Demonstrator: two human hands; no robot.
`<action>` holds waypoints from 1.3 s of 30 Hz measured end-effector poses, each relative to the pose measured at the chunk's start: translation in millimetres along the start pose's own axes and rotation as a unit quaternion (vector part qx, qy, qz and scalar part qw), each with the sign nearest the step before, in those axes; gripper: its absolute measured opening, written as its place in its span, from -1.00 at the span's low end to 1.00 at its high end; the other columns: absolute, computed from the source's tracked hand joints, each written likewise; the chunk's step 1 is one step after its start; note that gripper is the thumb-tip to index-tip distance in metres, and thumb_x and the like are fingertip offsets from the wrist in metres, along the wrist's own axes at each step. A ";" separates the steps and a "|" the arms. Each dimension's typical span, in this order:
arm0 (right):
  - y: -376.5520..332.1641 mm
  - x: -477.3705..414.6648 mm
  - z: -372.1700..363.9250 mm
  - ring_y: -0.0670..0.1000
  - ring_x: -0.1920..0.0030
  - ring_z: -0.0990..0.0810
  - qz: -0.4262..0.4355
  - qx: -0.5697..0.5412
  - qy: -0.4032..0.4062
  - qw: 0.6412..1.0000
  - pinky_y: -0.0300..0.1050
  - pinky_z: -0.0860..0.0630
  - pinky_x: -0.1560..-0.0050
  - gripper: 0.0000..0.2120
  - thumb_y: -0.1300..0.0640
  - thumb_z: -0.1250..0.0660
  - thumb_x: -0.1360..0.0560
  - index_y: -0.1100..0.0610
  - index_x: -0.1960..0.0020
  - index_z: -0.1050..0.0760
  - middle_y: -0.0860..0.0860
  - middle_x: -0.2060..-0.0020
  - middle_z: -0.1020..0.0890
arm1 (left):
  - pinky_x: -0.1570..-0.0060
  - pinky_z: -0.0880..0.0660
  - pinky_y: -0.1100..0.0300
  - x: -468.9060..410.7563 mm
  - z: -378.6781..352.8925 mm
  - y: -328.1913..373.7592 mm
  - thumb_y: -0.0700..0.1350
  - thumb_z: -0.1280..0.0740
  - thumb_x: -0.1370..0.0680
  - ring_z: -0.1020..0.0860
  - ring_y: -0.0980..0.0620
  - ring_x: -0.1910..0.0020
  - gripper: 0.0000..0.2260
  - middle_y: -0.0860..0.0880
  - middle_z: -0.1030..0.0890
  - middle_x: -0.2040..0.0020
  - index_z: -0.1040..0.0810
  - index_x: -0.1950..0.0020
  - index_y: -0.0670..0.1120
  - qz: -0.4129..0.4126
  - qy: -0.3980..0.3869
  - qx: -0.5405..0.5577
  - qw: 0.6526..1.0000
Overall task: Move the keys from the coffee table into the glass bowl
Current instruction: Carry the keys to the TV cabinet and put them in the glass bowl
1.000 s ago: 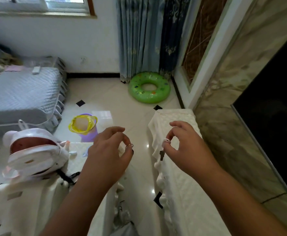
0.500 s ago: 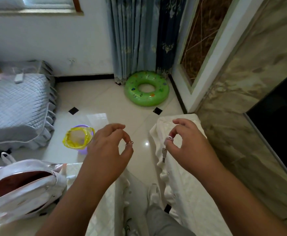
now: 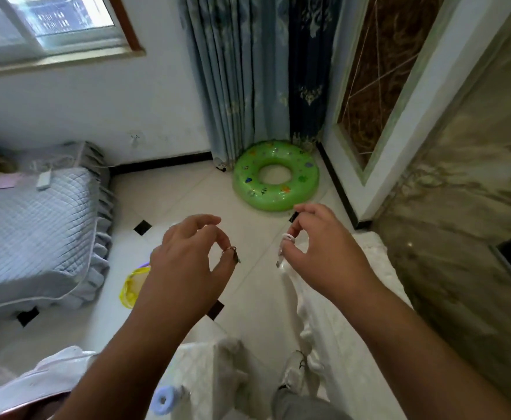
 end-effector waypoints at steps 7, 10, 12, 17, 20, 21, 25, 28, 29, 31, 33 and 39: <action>48.6 -70.6 31.1 -0.12 -0.16 -0.46 -0.033 0.002 0.020 0.999 -0.11 -0.40 -0.01 -0.88 -0.03 -0.36 -0.47 0.00 0.14 -0.49 -0.14 -0.31 -0.44 | -0.22 -0.38 -0.11 -77.1 -27.7 27.3 0.04 -0.36 -0.49 -0.36 0.09 -0.32 -0.96 0.20 -0.45 -0.29 -0.52 0.09 0.17 -0.025 -0.029 0.030 0.999; 76.3 -86.8 55.6 -0.14 -0.15 -0.45 -0.056 0.003 0.053 0.997 -0.18 -0.36 -0.02 -0.88 0.00 -0.38 -0.47 0.02 0.16 -0.50 -0.11 -0.27 -0.47 | -0.22 -0.37 -0.09 -109.4 -44.1 46.8 0.07 -0.33 -0.50 -0.35 0.13 -0.31 -0.98 0.22 -0.44 -0.29 -0.51 0.10 0.18 -0.065 -0.049 0.026 0.996; 96.6 -92.4 72.1 -0.12 -0.18 -0.47 -0.083 0.001 0.078 0.994 -0.15 -0.41 -0.09 -0.89 0.02 -0.39 -0.46 0.02 0.17 -0.50 -0.09 -0.27 -0.48 | -0.22 -0.35 -0.03 -133.3 -59.8 62.3 0.09 -0.31 -0.50 -0.35 0.14 -0.30 -0.97 0.23 -0.43 -0.29 -0.50 0.09 0.19 -0.096 -0.070 0.025 0.993; 139.8 -95.0 103.8 -0.19 -0.14 -0.43 -0.153 0.010 0.142 0.978 -0.34 -0.27 -0.03 -0.88 0.06 -0.41 -0.45 0.00 0.20 -0.48 -0.05 -0.21 -0.50 | -0.15 -0.30 0.09 -190.0 -100.5 109.5 0.08 -0.32 -0.50 -0.36 0.17 -0.28 -0.97 0.22 -0.44 -0.28 -0.50 0.09 0.18 -0.190 -0.119 0.034 0.974; 161.8 -95.0 112.1 -0.20 -0.06 -0.44 -0.219 0.015 0.175 0.960 -0.37 -0.27 0.13 -0.86 0.01 -0.40 -0.45 -0.07 0.23 -0.46 -0.17 -0.16 -0.45 | -0.13 -0.34 0.12 -227.9 -125.5 134.5 0.09 -0.32 -0.47 -0.40 0.18 -0.23 -0.98 0.19 -0.47 -0.26 -0.50 0.14 0.18 -0.244 -0.149 0.065 0.956; 167.8 -96.7 113.8 -0.17 -0.03 -0.46 -0.233 0.018 0.196 0.953 -0.35 -0.28 0.16 -0.85 0.01 -0.40 -0.45 -0.06 0.24 -0.45 -0.17 -0.13 -0.46 | -0.15 -0.37 0.09 -241.1 -134.2 141.9 0.09 -0.32 -0.47 -0.41 0.18 -0.22 -0.97 0.17 -0.48 -0.25 -0.51 0.15 0.17 -0.266 -0.155 0.073 0.949; 179.3 -109.6 110.5 -0.03 -0.07 -0.51 -0.298 0.039 0.244 0.922 -0.19 -0.38 0.05 -0.89 0.03 -0.37 -0.45 -0.02 0.20 -0.45 -0.05 -0.11 -0.54 | -0.19 -0.39 0.03 -292.6 -170.7 161.8 0.04 -0.37 -0.46 -0.41 0.13 -0.23 -0.96 0.18 -0.48 -0.24 -0.53 0.15 0.15 -0.338 -0.205 0.080 0.915; 180.2 -119.4 96.6 0.03 -0.08 -0.52 -0.355 0.051 0.254 0.898 -0.11 -0.46 0.00 -0.88 0.02 -0.38 -0.45 -0.03 0.18 -0.44 -0.01 -0.14 -0.56 | -0.15 -0.42 0.04 -324.9 -193.9 168.6 0.08 -0.32 -0.44 -0.42 0.14 -0.22 -0.97 0.17 -0.48 -0.27 -0.50 0.16 0.16 -0.382 -0.246 0.080 0.887; 179.2 -122.6 93.0 0.04 -0.08 -0.53 -0.372 0.051 0.258 0.890 -0.09 -0.48 -0.02 -0.88 0.02 -0.38 -0.46 -0.02 0.17 -0.45 -0.02 -0.15 -0.56 | -0.14 -0.45 0.00 -334.4 -200.9 172.1 0.07 -0.32 -0.44 -0.43 0.13 -0.21 -0.97 0.17 -0.48 -0.27 -0.51 0.16 0.15 -0.398 -0.255 0.080 0.878; 179.9 -128.3 87.3 0.05 -0.07 -0.54 -0.404 0.046 0.272 0.872 -0.05 -0.50 -0.02 -0.90 0.02 -0.38 -0.46 -0.01 0.15 -0.48 -0.04 -0.13 -0.56 | -0.11 -0.48 -0.06 -349.3 -214.2 179.9 0.02 -0.36 -0.44 -0.48 0.06 -0.18 -0.96 0.12 -0.50 -0.26 -0.52 0.16 0.12 -0.428 -0.274 0.085 0.857; 180.1 -127.7 80.3 0.05 -0.10 -0.53 -0.439 0.044 0.284 0.852 -0.06 -0.48 -0.02 -0.91 0.01 -0.37 -0.48 -0.01 0.14 -0.49 -0.06 -0.16 -0.55 | -0.10 -0.49 -0.07 -358.5 -226.9 185.3 0.00 -0.39 -0.45 -0.49 0.03 -0.19 -0.95 0.10 -0.51 -0.26 -0.53 0.15 0.11 -0.451 -0.292 0.087 0.839; 185.3 -103.0 59.2 0.05 -0.21 -0.47 -0.514 0.064 0.301 0.801 -0.12 -0.39 -0.05 -0.90 0.01 -0.37 -0.51 0.03 0.09 -0.53 -0.01 -0.21 -0.55 | -0.19 -0.43 -0.17 -365.5 -261.1 191.4 0.02 -0.35 -0.47 -0.43 0.01 -0.27 -0.97 0.10 -0.49 -0.25 -0.54 0.13 0.11 -0.485 -0.352 0.111 0.793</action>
Point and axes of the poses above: each hand's wrist, its own x-axis away from the middle knuckle, its own z-axis out of the back of the hand, y = z × x, the point moved 3 cm from there along -x, towards the middle knuckle
